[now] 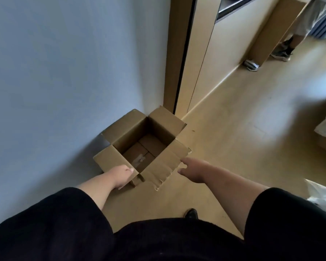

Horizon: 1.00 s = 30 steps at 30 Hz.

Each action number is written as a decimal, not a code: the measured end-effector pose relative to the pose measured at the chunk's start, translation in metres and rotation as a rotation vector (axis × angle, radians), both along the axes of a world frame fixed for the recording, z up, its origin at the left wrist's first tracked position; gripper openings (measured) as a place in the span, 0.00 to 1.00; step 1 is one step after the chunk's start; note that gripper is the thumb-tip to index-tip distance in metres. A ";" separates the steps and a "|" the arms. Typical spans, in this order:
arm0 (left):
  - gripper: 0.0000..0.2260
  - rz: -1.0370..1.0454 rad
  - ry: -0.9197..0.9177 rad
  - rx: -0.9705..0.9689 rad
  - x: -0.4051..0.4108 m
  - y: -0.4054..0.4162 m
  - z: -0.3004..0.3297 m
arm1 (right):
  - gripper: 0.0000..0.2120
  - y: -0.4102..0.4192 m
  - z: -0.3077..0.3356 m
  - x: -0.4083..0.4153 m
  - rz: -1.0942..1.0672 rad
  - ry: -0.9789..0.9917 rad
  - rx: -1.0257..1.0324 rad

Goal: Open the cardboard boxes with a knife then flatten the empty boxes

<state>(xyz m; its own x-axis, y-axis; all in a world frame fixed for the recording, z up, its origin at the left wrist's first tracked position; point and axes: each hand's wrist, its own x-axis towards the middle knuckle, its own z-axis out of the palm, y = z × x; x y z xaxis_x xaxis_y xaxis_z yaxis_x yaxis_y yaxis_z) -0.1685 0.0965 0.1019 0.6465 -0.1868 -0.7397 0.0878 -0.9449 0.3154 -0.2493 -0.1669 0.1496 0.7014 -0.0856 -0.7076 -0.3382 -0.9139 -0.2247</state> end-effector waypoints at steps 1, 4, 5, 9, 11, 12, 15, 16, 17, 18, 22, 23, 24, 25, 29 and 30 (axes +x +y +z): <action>0.21 0.028 0.008 0.009 0.003 -0.009 -0.002 | 0.28 -0.013 -0.003 0.013 0.030 0.013 0.001; 0.21 0.126 0.028 0.023 0.006 -0.037 -0.006 | 0.28 -0.048 -0.008 0.050 0.081 0.048 0.025; 0.20 0.153 0.030 0.027 0.007 -0.046 -0.007 | 0.28 -0.059 -0.009 0.062 0.093 0.053 0.034; 0.19 0.257 0.076 0.019 0.010 -0.078 -0.011 | 0.27 -0.087 -0.022 0.107 0.162 0.047 0.032; 0.19 0.307 0.084 0.013 0.017 -0.085 -0.017 | 0.28 -0.092 -0.032 0.125 0.176 0.048 0.030; 0.19 0.347 0.091 0.004 0.020 -0.087 -0.021 | 0.28 -0.091 -0.036 0.132 0.189 0.053 0.024; 0.19 0.451 0.088 -0.016 0.032 -0.084 -0.038 | 0.27 -0.086 -0.054 0.147 0.233 0.081 0.029; 0.19 0.477 0.096 -0.015 0.038 -0.082 -0.045 | 0.27 -0.084 -0.060 0.153 0.243 0.090 0.033; 0.20 0.493 0.111 -0.011 0.043 -0.080 -0.051 | 0.27 -0.081 -0.066 0.159 0.245 0.097 0.036; 0.21 0.497 0.125 0.006 0.048 -0.077 -0.059 | 0.27 -0.079 -0.072 0.164 0.243 0.097 0.032; 0.19 0.478 0.130 0.084 0.082 -0.057 -0.093 | 0.26 -0.076 -0.092 0.194 0.228 0.075 -0.007; 0.18 0.484 0.138 0.089 0.091 -0.053 -0.102 | 0.25 -0.076 -0.096 0.203 0.222 0.081 -0.022; 0.18 0.485 0.149 0.099 0.098 -0.050 -0.109 | 0.25 -0.075 -0.099 0.212 0.221 0.084 -0.037; 0.19 0.486 0.163 0.116 0.104 -0.046 -0.114 | 0.24 -0.074 -0.103 0.221 0.221 0.085 -0.052; 0.23 0.478 0.176 0.149 0.128 -0.037 -0.126 | 0.21 -0.061 -0.120 0.254 0.191 0.084 -0.078; 0.23 0.486 0.186 0.150 0.132 -0.034 -0.130 | 0.22 -0.058 -0.126 0.261 0.181 0.080 -0.079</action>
